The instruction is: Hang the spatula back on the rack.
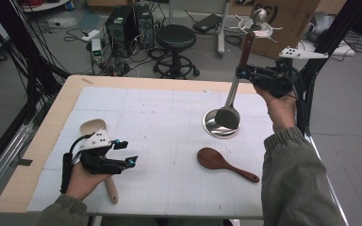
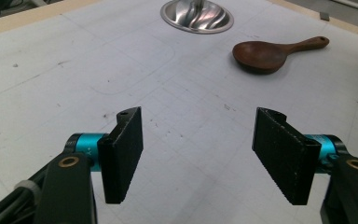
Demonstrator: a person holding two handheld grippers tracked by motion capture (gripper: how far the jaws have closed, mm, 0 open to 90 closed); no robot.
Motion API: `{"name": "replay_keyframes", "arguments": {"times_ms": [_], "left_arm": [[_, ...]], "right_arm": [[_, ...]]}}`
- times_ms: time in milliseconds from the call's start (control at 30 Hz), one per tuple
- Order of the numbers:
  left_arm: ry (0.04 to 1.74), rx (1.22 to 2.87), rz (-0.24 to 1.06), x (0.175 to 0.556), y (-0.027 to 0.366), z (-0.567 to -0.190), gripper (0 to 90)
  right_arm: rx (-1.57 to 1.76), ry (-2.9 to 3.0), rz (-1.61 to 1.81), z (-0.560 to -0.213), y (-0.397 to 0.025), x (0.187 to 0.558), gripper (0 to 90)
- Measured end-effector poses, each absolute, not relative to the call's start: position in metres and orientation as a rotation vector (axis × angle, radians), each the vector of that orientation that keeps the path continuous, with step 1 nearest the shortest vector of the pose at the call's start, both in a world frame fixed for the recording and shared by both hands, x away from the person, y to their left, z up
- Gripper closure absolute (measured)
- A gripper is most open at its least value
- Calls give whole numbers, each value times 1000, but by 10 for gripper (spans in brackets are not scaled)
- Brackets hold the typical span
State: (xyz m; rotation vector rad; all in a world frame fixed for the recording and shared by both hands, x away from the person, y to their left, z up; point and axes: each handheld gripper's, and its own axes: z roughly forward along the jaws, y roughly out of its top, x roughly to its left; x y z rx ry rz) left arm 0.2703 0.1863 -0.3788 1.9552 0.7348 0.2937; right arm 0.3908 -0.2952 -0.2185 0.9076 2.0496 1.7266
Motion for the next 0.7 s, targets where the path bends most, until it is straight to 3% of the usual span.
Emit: {"name": "replay_keyframes", "arguments": {"times_ms": [200, 467, 500, 533, 567, 633, 700], "left_arm": [[746, 1953, 288, 271, 188, -381, 329], [758, 1955, 295, 271, 192, -382, 319], [764, 1950, 294, 271, 192, -382, 318], [766, 1950, 296, 271, 193, -382, 318], [763, 1953, 297, 271, 193, -382, 318], [766, 1953, 299, 271, 193, -382, 318], [769, 1947, 299, 270, 193, -382, 317]], "right_arm": [[906, 2053, 1739, -218, -301, 387, 632], [893, 2022, 1744, -213, -311, 379, 653], [895, 2016, 1743, -212, -312, 378, 678], [884, 2019, 1732, -208, -313, 375, 778], [884, 2019, 1732, -208, -313, 375, 778], [857, 2016, 1721, -204, -313, 373, 879], [847, 2011, 1724, -199, -315, 372, 893]]}}
